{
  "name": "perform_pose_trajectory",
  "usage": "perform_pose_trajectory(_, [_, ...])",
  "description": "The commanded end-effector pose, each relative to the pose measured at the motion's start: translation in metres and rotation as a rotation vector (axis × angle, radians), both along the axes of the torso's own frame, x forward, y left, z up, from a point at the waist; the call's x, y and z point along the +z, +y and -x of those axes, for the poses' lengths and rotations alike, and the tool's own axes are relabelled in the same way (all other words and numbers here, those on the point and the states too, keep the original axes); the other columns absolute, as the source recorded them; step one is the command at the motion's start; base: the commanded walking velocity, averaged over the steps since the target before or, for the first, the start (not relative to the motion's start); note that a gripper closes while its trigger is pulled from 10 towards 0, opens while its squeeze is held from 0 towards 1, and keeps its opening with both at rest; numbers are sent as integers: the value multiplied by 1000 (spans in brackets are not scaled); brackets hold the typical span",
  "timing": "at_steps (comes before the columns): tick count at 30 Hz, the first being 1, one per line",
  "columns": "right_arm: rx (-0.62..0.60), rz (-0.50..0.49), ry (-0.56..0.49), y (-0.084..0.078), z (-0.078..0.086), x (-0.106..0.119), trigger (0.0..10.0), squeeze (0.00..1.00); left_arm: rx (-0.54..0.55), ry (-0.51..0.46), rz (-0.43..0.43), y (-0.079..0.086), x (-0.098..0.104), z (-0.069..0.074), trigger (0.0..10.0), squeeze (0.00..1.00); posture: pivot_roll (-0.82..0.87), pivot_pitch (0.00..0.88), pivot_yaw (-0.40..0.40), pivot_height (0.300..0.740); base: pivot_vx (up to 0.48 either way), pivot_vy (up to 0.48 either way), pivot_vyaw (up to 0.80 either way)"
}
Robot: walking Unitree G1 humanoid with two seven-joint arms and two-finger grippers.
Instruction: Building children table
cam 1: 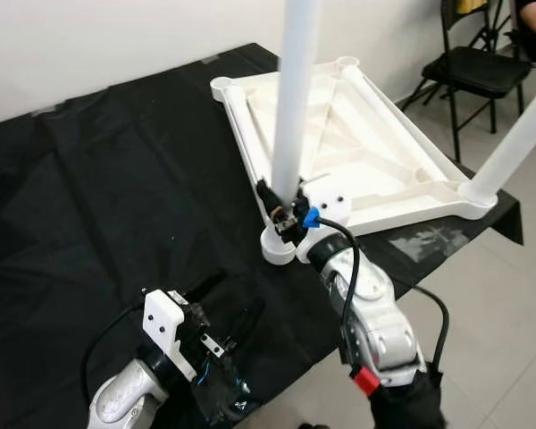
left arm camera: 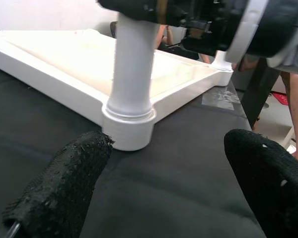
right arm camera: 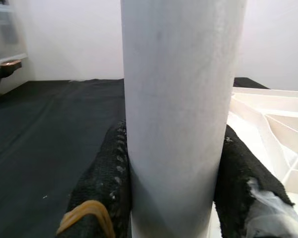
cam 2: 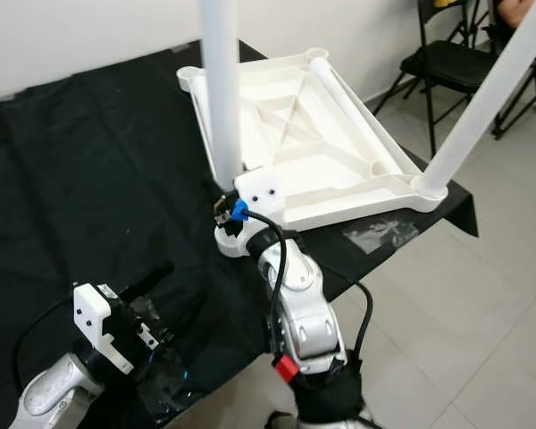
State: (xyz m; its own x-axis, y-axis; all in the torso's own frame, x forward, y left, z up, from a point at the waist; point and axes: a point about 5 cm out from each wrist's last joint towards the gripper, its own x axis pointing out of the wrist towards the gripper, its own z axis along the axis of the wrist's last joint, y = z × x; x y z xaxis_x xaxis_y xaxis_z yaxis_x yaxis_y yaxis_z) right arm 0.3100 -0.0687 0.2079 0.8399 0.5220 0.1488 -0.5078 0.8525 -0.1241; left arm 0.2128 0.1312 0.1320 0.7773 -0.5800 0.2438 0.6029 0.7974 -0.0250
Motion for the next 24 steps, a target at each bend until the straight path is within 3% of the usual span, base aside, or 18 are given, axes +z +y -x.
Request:
perform_pose_trajectory(1, [85, 41, 170, 1, -4, -32, 10000, 1000, 12, 24, -11, 2, -7, 2, 10000, 0, 25, 187, -13, 740, 0, 0, 0])
perform_pose_trajectory(2, [85, 41, 170, 1, -4, -32, 10000, 1000, 12, 24, -11, 2, -7, 2, 10000, 0, 25, 187, -13, 740, 0, 0, 0])
perform_pose_trajectory(4, [260, 46, 134, 2, -6, -19, 10000, 1000, 5, 28, -9, 1, -8, 3, 10000, 0, 24, 185, -11, 740, 0, 0, 0])
perform_pose_trajectory(14, [486, 149, 18, -21, -11, 19, 10000, 1000, -1, 30, -5, -2, -8, 4, 10000, 0, 33, 185, -8, 740, 0, 0, 0])
perform_pose_trajectory(15, [548, 192, 0, -29, -16, 26, 10000, 0, -1, 30, -3, -2, -8, 4, 10000, 0, 36, 186, -12, 740, 0, 0, 0])
perform_pose_trajectory(17, [612, 243, -11, -42, -24, 37, 10000, 0, -1, 31, -3, -2, -8, 5, 10000, 0, 35, 186, -11, 740, 0, 0, 0])
perform_pose_trajectory(24, [709, 251, -4, -56, -36, 50, 10000, 0, -1, 36, -1, -2, -9, 7, 10000, 0, 51, 183, -14, 740, 0, 0, 0])
